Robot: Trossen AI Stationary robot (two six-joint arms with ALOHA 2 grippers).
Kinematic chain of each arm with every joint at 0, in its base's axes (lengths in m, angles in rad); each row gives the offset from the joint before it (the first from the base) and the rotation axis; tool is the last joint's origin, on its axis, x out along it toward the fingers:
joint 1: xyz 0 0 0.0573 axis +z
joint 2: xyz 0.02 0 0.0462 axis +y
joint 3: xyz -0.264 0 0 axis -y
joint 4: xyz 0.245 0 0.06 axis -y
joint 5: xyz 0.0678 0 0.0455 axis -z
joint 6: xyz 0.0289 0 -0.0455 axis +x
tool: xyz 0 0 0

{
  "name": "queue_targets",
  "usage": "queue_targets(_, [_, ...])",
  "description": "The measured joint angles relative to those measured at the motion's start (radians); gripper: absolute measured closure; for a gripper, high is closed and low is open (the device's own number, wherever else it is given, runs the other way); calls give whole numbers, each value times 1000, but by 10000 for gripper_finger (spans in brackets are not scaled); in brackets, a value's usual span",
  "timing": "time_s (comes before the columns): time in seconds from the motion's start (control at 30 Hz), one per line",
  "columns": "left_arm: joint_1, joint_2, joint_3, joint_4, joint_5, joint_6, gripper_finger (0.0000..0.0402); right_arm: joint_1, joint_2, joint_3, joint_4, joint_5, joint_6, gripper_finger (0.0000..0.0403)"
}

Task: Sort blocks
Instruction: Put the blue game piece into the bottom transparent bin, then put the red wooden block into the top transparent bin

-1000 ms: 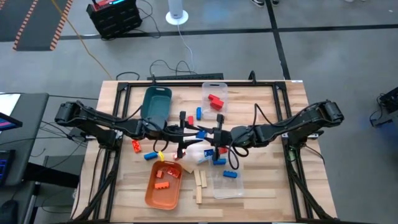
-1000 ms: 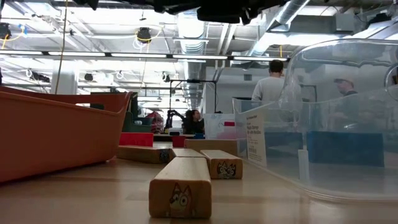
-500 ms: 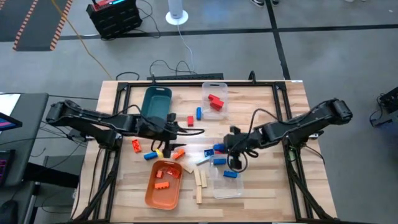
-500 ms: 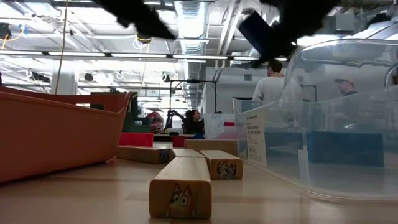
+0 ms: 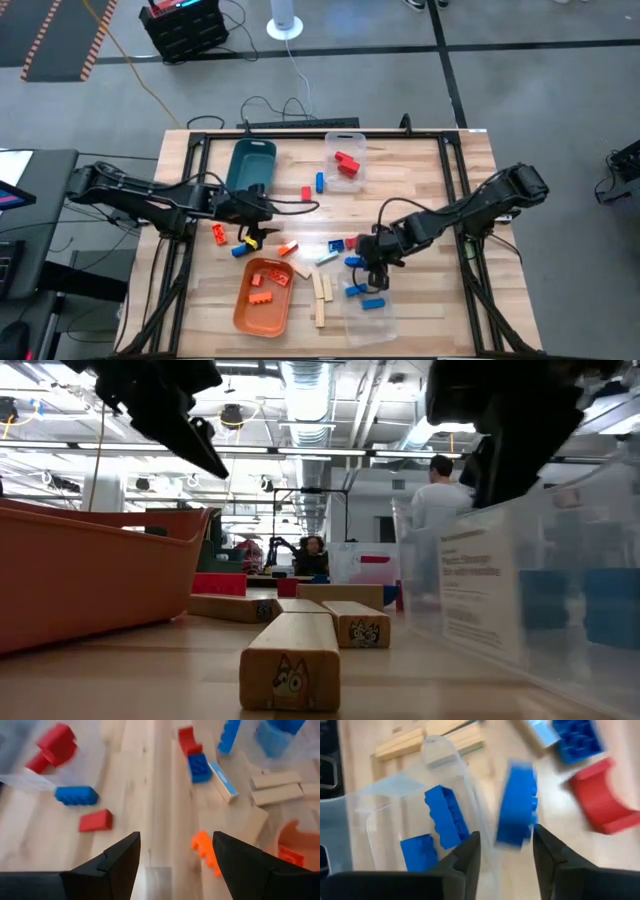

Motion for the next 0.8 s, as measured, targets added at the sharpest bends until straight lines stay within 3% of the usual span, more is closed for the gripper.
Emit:
queue_targets(0.23, [0, -70, 0, 11, -48, 21, 157, -8, -20, 38, -39, 81, -48, 253])
queue_targets(0.47, [0, -111, 0, 8, -47, 20, 157, -34, -26, 97, -195, 173, -82, 256])
queue_targets(0.7, [0, -96, 0, 2, -47, 15, 157, -124, -26, 29, -89, 206, -183, 233])
queue_targets(0.8, [0, -83, 0, 2, -47, 2, 157, -181, -26, 4, -23, 164, -227, 216])
